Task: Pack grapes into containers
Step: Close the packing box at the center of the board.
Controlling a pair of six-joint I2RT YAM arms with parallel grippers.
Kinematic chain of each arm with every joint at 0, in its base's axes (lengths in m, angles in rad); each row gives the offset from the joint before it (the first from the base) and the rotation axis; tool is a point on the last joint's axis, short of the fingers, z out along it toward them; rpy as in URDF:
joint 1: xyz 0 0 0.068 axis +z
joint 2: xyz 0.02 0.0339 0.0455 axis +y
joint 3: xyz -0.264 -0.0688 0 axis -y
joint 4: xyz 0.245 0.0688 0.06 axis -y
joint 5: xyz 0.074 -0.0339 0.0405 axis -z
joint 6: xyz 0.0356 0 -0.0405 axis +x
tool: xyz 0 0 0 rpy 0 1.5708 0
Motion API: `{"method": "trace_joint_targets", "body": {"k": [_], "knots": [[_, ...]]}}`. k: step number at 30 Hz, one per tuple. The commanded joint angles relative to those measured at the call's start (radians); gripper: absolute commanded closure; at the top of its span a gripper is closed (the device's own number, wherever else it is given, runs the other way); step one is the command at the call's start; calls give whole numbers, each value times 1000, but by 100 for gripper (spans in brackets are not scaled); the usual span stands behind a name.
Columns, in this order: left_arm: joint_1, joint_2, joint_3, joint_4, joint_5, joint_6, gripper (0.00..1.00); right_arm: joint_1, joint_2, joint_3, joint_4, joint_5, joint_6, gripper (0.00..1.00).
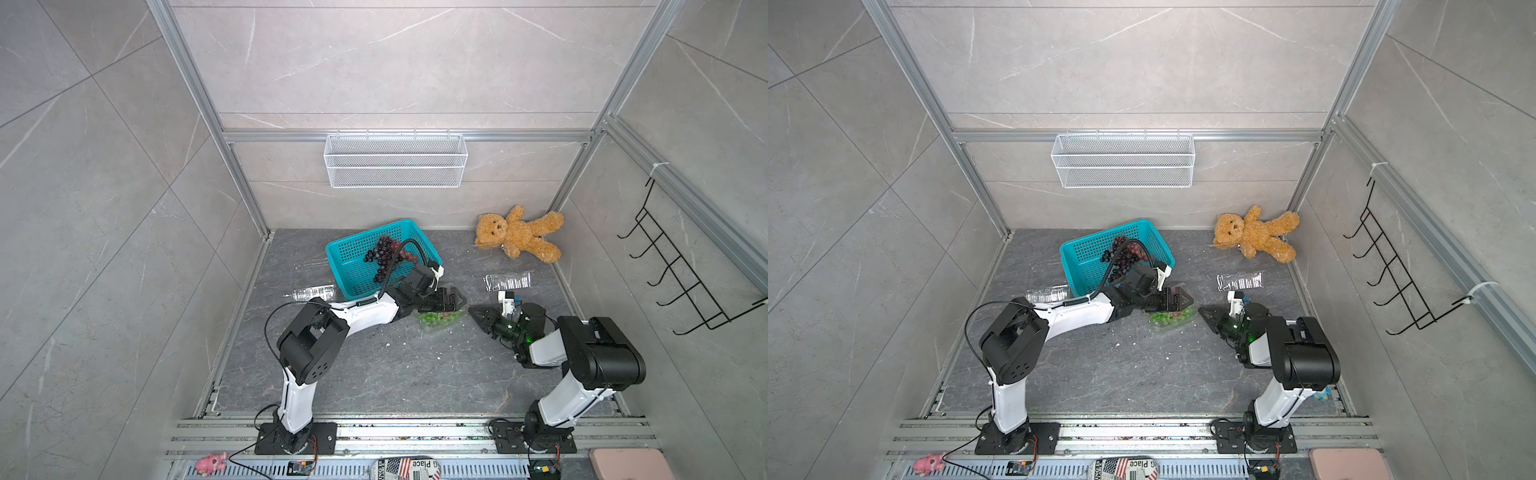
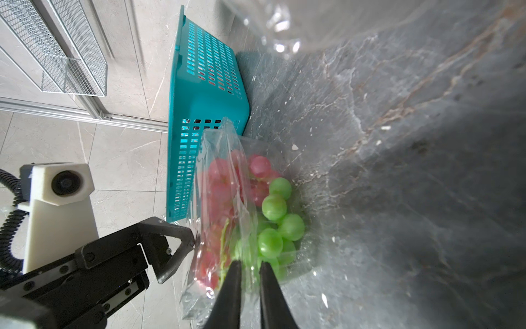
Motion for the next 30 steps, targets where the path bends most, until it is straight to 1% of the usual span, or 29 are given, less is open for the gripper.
{"method": "trace_joint_targets", "body": {"k": [1,10,13,17,21,22,24,25,26,27,28,29,30], "knots": [[10,-8,-35,-72,-11,15,0,20,45,-28,-74,7,-20,86],[19,-10,-49,-63,-11,12,0,25,49,-33,-74,9,-24,91],[24,-16,-54,-65,-9,14,0,25,47,-35,-73,9,-20,91],[33,-38,-29,-107,-11,43,1,25,3,-25,-105,12,-9,84],[34,-98,1,-189,-61,98,1,27,-119,-3,-222,23,-24,76],[34,-118,2,-207,-78,108,1,26,-158,6,-274,29,-39,72],[34,-157,-6,-235,-116,122,1,26,-236,30,-381,49,-75,62],[35,-178,-22,-249,-144,121,1,25,-270,44,-439,60,-97,55],[37,-203,-44,-260,-174,116,0,25,-302,59,-497,72,-125,45],[40,-225,-71,-260,-191,107,1,26,-323,76,-550,82,-149,31],[46,-249,-104,-254,-208,93,1,26,-341,94,-599,95,-177,14],[52,-269,-137,-248,-221,81,1,25,-352,109,-635,103,-195,3],[59,-295,-176,-232,-228,65,0,26,-360,124,-670,112,-216,0]]}}
